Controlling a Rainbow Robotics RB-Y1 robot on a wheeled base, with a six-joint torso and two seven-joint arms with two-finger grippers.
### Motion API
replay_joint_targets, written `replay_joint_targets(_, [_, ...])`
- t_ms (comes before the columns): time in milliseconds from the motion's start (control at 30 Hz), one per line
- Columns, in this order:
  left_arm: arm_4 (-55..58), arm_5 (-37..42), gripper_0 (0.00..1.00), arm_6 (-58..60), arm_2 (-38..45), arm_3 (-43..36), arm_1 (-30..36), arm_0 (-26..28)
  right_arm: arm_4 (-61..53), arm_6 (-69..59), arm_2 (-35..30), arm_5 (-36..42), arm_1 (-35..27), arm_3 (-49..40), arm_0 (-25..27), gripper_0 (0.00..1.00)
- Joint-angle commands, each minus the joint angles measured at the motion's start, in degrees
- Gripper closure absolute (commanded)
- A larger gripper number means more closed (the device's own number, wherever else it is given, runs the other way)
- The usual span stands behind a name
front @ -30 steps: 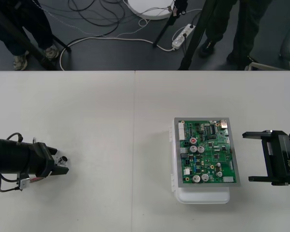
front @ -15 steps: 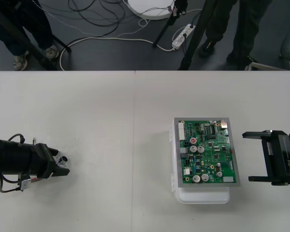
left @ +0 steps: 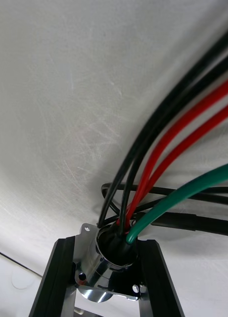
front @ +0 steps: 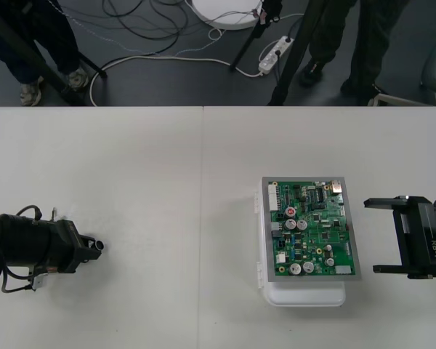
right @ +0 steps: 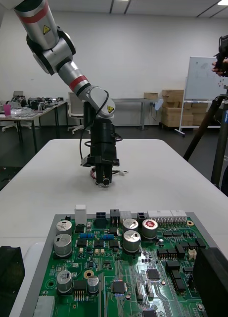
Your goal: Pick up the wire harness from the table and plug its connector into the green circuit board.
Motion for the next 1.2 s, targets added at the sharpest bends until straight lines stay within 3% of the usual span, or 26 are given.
replay_joint_targets(33, [-0.6,2.0,1.0,-2.8,-0.9,-0.8,-0.8,-1.9,-0.8,-1.6,0.0,-0.7,0.4,0.1,-1.6,0.0])
replay_joint_targets(433, [0.2,2.5,1.0,-2.8,-0.9,-0.8,-0.6,-1.9,-0.9,-1.7,0.0,-0.7,0.4,0.0,-1.6,0.0])
replay_joint_targets(800, [8.1,2.4,1.0,-2.8,-0.8,-0.9,1.7,-1.9,-1.0,-1.8,0.0,-0.7,0.4,0.0,-1.5,0.0])
replay_joint_targets(1200, [9.3,2.4,1.0,-2.8,-0.7,-8.5,8.0,-2.0,-1.0,-2.3,0.1,-0.7,0.4,0.0,-1.5,0.0])
